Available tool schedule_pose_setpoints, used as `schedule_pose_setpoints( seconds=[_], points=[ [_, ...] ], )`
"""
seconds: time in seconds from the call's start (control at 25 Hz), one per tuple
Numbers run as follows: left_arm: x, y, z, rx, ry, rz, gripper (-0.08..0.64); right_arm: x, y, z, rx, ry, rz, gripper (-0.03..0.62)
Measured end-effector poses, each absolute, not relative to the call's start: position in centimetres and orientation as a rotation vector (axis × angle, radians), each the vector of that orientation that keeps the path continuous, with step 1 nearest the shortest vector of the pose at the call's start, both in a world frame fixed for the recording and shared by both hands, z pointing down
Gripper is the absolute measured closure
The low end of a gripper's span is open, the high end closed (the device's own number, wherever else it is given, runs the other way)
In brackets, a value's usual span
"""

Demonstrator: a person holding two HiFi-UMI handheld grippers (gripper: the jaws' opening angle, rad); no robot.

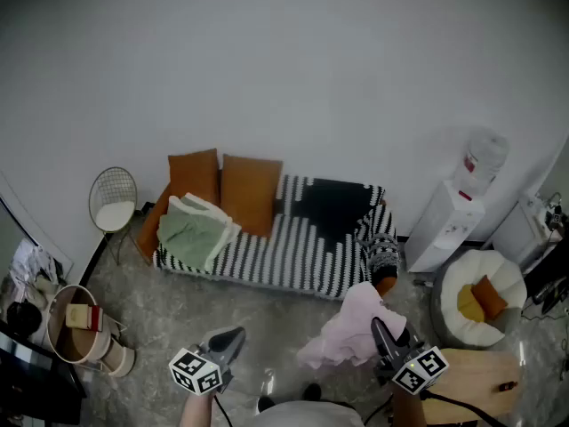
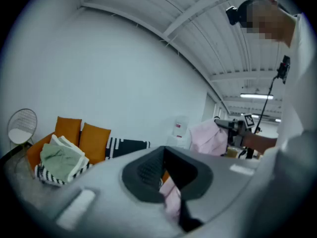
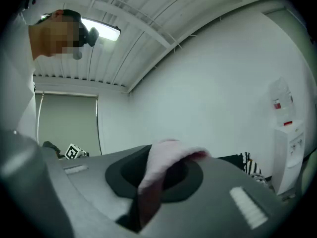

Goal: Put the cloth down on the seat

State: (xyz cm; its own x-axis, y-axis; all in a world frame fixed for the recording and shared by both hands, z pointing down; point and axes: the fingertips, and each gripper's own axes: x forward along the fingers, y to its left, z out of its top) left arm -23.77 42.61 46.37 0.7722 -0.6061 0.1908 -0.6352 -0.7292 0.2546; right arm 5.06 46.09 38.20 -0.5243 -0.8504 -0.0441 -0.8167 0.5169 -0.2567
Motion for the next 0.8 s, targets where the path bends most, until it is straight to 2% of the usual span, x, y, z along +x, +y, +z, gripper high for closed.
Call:
schedule_pose_setpoints(
  seconds=[0.8],
  points=[
    [-21.5, 41.8, 47.1, 2.655, -0.947, 0.161, 0.561, 6.9, 45.5, 38.9, -1.423, 2.594, -0.323, 0.546]
  ],
)
